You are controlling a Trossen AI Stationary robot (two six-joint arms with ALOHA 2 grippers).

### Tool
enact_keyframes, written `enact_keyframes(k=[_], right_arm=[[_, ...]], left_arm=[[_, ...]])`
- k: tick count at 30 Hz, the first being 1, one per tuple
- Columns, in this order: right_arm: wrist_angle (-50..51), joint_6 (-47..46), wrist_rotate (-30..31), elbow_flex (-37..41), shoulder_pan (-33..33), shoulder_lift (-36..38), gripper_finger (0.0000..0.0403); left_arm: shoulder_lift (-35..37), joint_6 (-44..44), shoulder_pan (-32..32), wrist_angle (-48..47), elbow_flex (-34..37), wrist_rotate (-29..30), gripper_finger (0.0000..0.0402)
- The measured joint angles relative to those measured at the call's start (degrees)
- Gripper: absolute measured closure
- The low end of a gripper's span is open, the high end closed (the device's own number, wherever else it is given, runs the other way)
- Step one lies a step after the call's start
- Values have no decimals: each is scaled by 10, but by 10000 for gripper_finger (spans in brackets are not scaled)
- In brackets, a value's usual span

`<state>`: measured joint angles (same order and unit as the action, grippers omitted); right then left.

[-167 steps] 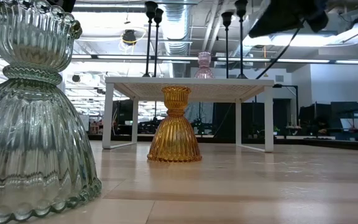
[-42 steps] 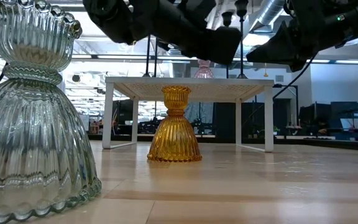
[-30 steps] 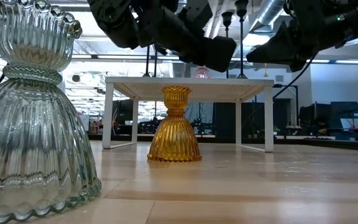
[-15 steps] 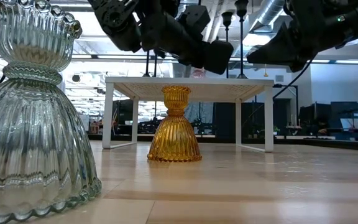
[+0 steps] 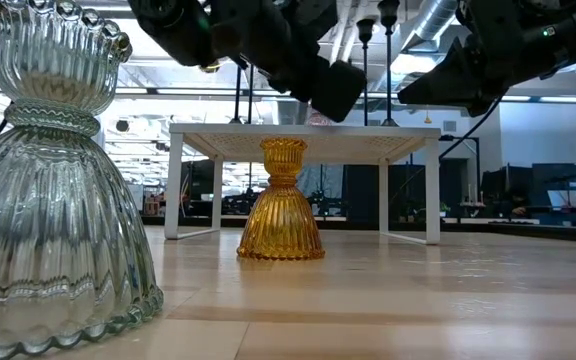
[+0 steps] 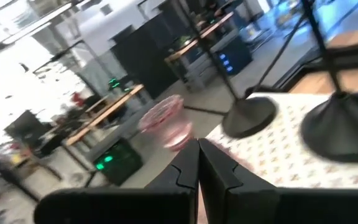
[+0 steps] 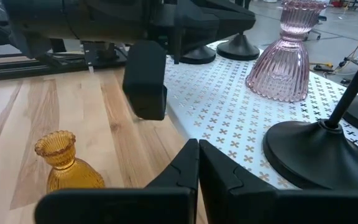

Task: Pick & Place candle stick holders
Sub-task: Put the purple candle holder on the shelf

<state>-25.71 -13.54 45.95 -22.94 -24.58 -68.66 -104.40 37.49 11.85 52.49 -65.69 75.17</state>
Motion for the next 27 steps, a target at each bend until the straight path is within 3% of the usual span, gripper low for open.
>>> enact_keyframes(k=[4, 27], right_arm=[[0, 0, 0, 0, 0, 0, 403], [4, 0, 0, 0, 0, 0, 403]], left_arm=[[0, -26, -13, 0, 0, -40, 399], [0, -65, -75, -6, 0, -94, 399]])
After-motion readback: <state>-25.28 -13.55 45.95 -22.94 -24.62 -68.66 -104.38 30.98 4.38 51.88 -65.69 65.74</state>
